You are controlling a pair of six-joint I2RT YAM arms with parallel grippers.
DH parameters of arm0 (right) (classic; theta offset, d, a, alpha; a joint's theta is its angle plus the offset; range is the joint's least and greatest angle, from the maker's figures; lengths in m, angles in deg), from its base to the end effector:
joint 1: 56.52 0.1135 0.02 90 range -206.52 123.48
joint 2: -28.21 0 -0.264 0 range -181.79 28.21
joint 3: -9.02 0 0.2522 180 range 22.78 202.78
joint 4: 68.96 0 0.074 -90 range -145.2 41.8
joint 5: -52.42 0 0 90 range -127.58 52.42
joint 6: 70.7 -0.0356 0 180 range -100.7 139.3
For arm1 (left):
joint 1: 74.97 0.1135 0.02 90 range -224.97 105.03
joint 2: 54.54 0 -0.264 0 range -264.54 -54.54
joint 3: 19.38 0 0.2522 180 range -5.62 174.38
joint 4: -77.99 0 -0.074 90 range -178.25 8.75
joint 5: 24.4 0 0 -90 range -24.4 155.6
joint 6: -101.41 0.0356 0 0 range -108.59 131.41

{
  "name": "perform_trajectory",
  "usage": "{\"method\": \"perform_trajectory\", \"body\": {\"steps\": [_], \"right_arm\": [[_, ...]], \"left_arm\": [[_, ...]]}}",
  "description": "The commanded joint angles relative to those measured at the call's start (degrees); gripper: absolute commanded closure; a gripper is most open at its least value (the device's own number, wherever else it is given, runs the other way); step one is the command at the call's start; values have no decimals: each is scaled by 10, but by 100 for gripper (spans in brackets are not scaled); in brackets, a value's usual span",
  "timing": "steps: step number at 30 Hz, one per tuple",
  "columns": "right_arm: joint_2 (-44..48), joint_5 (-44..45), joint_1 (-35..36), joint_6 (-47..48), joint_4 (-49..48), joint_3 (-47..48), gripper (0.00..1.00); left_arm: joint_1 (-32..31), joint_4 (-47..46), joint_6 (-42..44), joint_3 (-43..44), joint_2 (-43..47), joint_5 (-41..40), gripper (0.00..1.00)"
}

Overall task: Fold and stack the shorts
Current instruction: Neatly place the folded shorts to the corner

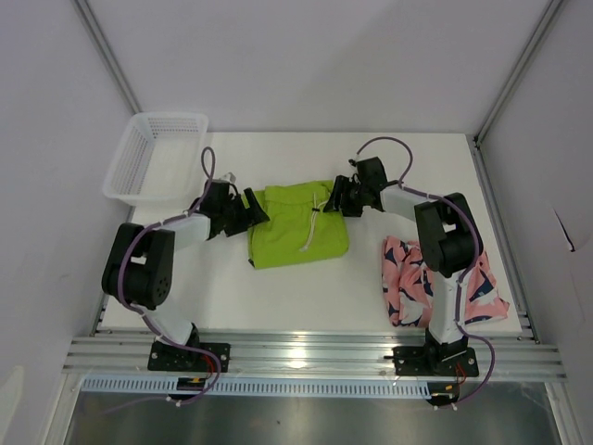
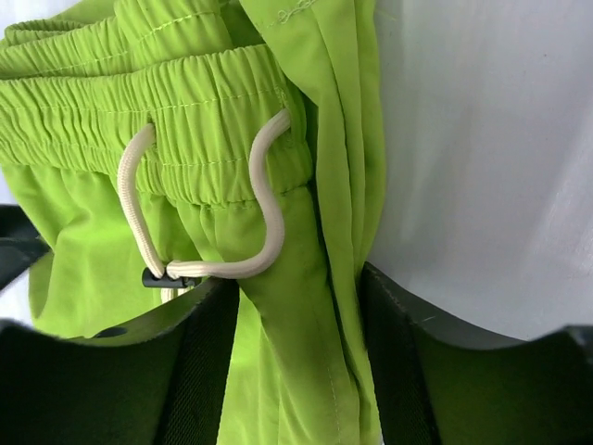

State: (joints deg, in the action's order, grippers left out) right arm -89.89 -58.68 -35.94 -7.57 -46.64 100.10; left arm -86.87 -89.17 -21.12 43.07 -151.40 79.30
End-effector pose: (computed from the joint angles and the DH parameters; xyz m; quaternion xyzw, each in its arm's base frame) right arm 0.4064 0.1663 0.1505 -0.0129 0.9240 0.2946 0.2436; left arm 0.3244 -0.0770 0.1534 -0.1228 0.9174 -0.2396 0.2930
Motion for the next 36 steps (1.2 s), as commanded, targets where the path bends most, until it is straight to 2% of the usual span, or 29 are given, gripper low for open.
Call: {"method": "perform_trajectory", "body": {"steps": [1, 5, 9, 17, 19, 24, 26, 27, 32, 33, 34, 35, 36], "right_arm": [[3, -14, 4, 21, 5, -3, 42], [9, -27, 2, 20, -11, -18, 42], [10, -36, 3, 18, -26, -29, 42], [1, -53, 2, 14, -37, -33, 43], [2, -53, 2, 14, -39, -36, 43], [9, -47, 3, 18, -37, -42, 47], [11, -39, 5, 25, -24, -41, 47], [12, -29, 8, 28, -19, -38, 47], [16, -4, 14, 43, 7, -37, 45], [18, -3, 14, 44, 8, -38, 44], [20, 0, 14, 44, 12, -39, 43], [22, 4, 14, 45, 13, -39, 41], [24, 5, 12, 46, 13, -41, 39]], "left_arm": [[15, -4, -19, 26, 15, 2, 11], [23, 1, -14, 37, 14, 27, 1], [23, -5, 4, 42, 8, 48, 1], [-8, 59, 61, 92, -49, 47, 1], [-16, 74, 67, 102, -60, 32, 1], [-33, 130, 62, 126, -78, -65, 3], [-33, 126, 56, 118, -72, -82, 9], [-33, 122, 53, 112, -69, -86, 17], [-33, 112, 53, 108, -59, -92, 42], [-33, 111, 54, 110, -59, -94, 54], [-33, 110, 54, 109, -60, -96, 59], [-33, 106, 54, 109, -61, -96, 68], [-33, 103, 53, 108, -62, -96, 72]]}}
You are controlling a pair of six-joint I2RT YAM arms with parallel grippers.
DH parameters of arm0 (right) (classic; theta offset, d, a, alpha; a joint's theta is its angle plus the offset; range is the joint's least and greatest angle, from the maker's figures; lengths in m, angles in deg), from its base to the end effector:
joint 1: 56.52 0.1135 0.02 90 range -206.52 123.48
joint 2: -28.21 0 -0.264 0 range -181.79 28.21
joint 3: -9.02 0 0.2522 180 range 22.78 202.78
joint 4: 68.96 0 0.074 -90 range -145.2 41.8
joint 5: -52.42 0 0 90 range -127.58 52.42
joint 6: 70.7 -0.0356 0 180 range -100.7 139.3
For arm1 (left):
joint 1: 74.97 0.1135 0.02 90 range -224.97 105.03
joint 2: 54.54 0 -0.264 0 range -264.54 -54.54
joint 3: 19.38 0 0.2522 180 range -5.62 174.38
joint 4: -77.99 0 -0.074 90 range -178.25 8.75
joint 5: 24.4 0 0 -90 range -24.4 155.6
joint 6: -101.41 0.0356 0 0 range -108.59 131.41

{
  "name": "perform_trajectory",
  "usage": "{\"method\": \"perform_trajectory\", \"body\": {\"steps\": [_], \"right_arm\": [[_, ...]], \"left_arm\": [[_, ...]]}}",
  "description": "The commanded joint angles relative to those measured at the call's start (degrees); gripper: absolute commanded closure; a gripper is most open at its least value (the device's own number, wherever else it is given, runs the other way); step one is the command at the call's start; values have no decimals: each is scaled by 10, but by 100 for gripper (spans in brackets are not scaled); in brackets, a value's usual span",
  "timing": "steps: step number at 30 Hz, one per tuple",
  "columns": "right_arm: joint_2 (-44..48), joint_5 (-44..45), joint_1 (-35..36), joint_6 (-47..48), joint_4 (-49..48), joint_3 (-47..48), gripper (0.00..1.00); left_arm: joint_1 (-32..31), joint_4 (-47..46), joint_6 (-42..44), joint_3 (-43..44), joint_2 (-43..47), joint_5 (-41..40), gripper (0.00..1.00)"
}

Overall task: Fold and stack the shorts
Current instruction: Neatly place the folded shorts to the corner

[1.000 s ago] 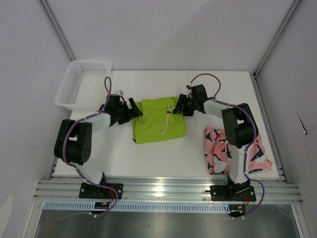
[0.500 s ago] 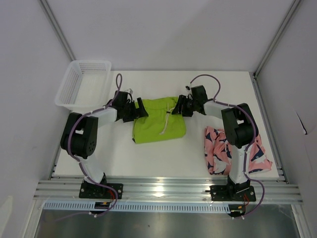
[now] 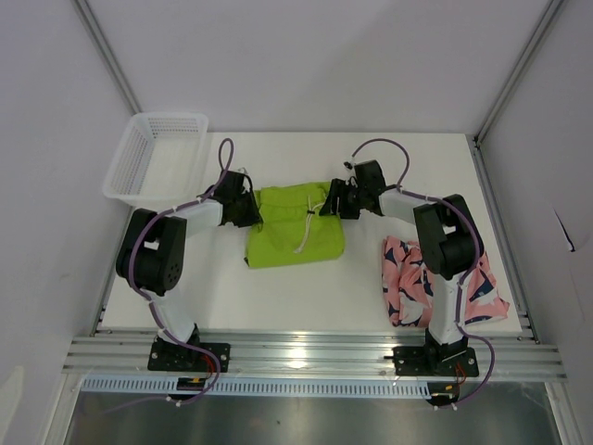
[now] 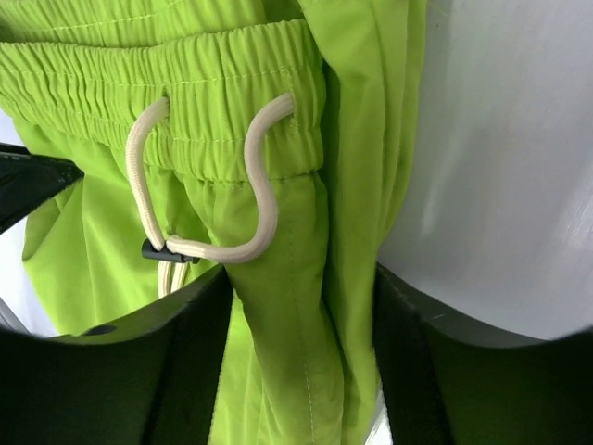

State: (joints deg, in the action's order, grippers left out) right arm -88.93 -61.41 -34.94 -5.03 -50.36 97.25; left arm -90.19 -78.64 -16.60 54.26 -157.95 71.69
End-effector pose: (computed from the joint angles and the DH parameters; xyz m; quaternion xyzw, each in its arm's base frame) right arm 0.3975 0.1727 0.1479 -0.0529 0.9135 0.3155 0.2514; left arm 0.3519 -0.0997 0.1575 -0.0888 0.9433 -0.1631 0.2749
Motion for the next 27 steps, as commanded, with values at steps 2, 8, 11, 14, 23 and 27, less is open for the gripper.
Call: {"method": "perform_trajectory", "body": {"steps": [2, 8, 11, 14, 23, 27], "right_arm": [[24, 36, 0, 21, 48, -19, 35], [26, 27, -2, 22, 44, -25, 32], [19, 23, -3, 23, 43, -25, 34], [14, 20, -3, 23, 40, -25, 34], [1, 1, -7, 18, 28, -23, 37], [-1, -2, -6, 17, 24, -24, 38]], "left_arm": [[0, -4, 8, -4, 0, -20, 76], [0, -6, 7, 0, 1, -10, 87], [0, 5, 9, 8, -1, -6, 48], [1, 9, 9, 9, -2, -5, 28], [11, 0, 16, -17, -1, 26, 10], [34, -13, 9, -34, -14, 72, 13]]}}
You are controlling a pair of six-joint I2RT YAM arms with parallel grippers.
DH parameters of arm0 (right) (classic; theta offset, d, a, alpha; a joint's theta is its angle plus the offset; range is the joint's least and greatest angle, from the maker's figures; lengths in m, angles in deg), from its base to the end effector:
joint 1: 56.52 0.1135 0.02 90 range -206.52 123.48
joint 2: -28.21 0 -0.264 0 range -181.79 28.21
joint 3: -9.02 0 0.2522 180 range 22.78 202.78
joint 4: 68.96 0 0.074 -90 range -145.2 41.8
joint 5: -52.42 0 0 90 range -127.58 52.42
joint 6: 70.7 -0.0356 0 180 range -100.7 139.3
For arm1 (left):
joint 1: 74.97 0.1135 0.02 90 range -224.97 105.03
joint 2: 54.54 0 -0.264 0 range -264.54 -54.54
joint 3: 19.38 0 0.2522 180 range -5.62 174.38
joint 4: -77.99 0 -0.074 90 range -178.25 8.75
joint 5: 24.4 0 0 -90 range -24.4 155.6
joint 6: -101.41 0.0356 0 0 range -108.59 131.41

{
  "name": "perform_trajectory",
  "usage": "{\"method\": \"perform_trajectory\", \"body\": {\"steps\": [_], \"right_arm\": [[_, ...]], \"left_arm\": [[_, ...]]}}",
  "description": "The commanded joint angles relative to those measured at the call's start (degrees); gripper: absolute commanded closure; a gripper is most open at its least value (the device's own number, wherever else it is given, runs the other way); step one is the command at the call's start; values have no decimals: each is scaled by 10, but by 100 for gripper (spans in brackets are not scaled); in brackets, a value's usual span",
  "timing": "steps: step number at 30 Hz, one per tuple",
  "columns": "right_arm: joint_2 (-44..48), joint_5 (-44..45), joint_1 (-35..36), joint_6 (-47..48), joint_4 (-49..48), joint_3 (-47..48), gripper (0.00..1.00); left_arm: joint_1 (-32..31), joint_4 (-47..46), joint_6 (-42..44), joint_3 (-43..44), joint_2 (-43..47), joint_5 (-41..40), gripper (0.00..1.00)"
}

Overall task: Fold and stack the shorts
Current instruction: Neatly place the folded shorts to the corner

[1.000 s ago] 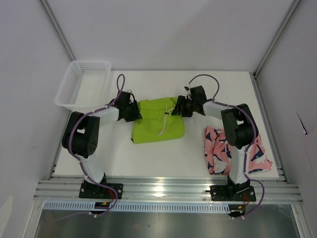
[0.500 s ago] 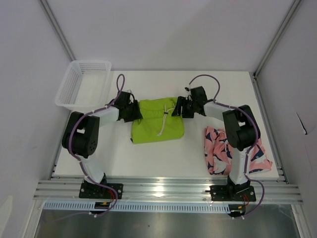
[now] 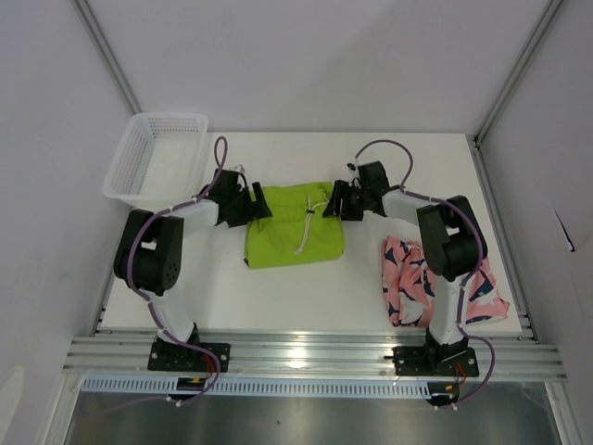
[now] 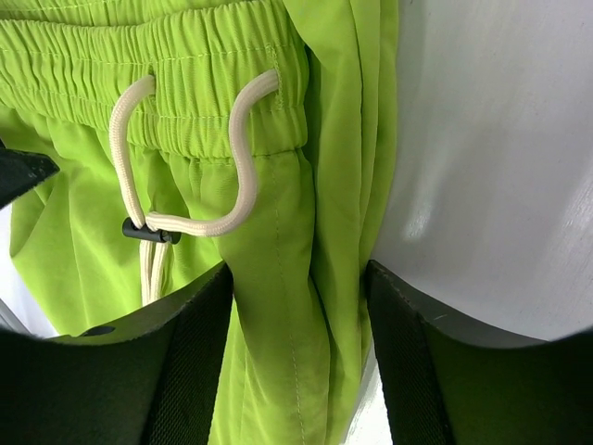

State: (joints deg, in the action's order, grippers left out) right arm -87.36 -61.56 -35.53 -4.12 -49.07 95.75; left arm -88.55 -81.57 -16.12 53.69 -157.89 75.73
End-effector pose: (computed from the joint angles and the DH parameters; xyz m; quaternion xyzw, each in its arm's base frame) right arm 0.3917 0.1658 0.1499 -0.0538 0.9168 0.3103 0.2457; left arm 0.3560 -0.0924 0.1588 -0.0845 0.9348 -0.1954 0.2843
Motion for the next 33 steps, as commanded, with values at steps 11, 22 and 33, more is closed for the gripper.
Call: {"method": "perform_trajectory", "body": {"steps": [11, 22, 33], "right_arm": [[-23, -13, 3, 2, -2, -12, 47], [-28, 42, 38, 23, 34, 20, 78], [62, 182, 29, 28, 130, 25, 100]], "left_arm": [[24, -3, 0, -41, -28, 45, 39], [-2, -14, 2, -5, -46, 31, 100], [-57, 21, -26, -6, 31, -19, 100]]}}
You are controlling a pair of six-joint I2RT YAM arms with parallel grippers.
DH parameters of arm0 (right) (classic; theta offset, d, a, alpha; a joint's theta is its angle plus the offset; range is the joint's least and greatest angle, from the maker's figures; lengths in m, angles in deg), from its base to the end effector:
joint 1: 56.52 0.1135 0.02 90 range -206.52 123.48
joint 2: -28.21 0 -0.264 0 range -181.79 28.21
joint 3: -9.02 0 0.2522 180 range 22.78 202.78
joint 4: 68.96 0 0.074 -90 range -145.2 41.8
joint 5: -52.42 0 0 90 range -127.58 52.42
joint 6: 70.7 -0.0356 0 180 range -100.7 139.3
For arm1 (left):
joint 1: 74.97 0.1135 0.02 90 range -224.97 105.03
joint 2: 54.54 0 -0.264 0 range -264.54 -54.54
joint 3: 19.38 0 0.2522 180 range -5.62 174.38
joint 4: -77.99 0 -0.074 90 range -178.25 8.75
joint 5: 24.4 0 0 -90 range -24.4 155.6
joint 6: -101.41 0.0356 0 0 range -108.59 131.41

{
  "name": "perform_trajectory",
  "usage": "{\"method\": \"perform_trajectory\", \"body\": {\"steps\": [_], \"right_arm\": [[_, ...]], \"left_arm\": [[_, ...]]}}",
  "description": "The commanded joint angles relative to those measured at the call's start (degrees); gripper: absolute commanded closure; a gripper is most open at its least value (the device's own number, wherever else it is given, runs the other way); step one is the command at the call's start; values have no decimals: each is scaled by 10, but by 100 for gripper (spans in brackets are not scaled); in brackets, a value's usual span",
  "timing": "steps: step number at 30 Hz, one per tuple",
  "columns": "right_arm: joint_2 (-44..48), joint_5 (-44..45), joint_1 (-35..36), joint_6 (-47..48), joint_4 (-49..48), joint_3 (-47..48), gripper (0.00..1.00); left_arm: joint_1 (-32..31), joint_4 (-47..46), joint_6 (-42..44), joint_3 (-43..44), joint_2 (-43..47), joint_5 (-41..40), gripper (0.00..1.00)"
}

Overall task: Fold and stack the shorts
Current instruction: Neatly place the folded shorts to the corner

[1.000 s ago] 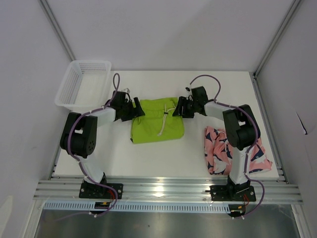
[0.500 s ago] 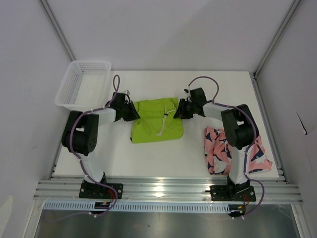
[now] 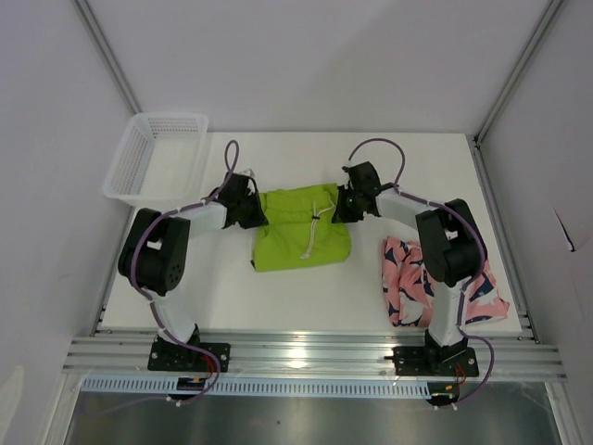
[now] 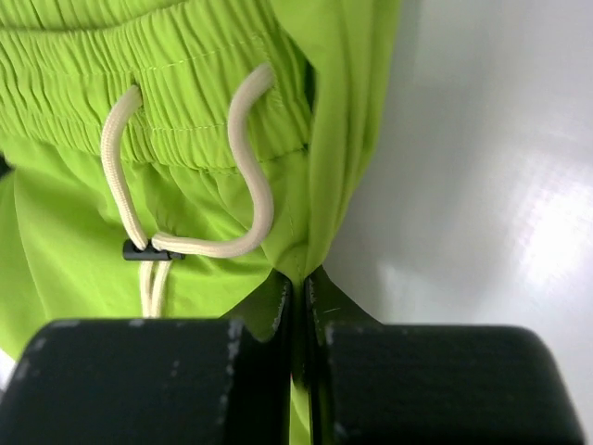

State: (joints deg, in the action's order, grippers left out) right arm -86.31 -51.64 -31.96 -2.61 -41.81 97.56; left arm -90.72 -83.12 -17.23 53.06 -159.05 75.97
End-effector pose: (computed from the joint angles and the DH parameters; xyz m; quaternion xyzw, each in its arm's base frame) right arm 0.3797 0.1830 0.1564 -0.0605 0.9404 0.2305 0.2426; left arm 0.3530 -0.1062 0.1505 -0.0754 0.9361 -0.2046 0.2759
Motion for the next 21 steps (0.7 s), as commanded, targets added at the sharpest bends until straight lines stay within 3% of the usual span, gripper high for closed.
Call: {"method": "perform_trajectory", "body": {"steps": [1, 10, 15, 21], "right_arm": [[61, 92, -13, 9, 65, 2, 100], [270, 174, -68, -17, 126, -95, 100], [381, 198, -95, -19, 200, -85, 100], [441, 234, -106, -27, 301, -45, 100]], "left_arm": [[-47, 41, -23, 0, 61, -33, 100], [-206, 31, -105, 27, 120, -97, 100], [-239, 43, -117, 48, 150, -101, 100], [-265, 92, -116, 97, 165, -100, 100]]}}
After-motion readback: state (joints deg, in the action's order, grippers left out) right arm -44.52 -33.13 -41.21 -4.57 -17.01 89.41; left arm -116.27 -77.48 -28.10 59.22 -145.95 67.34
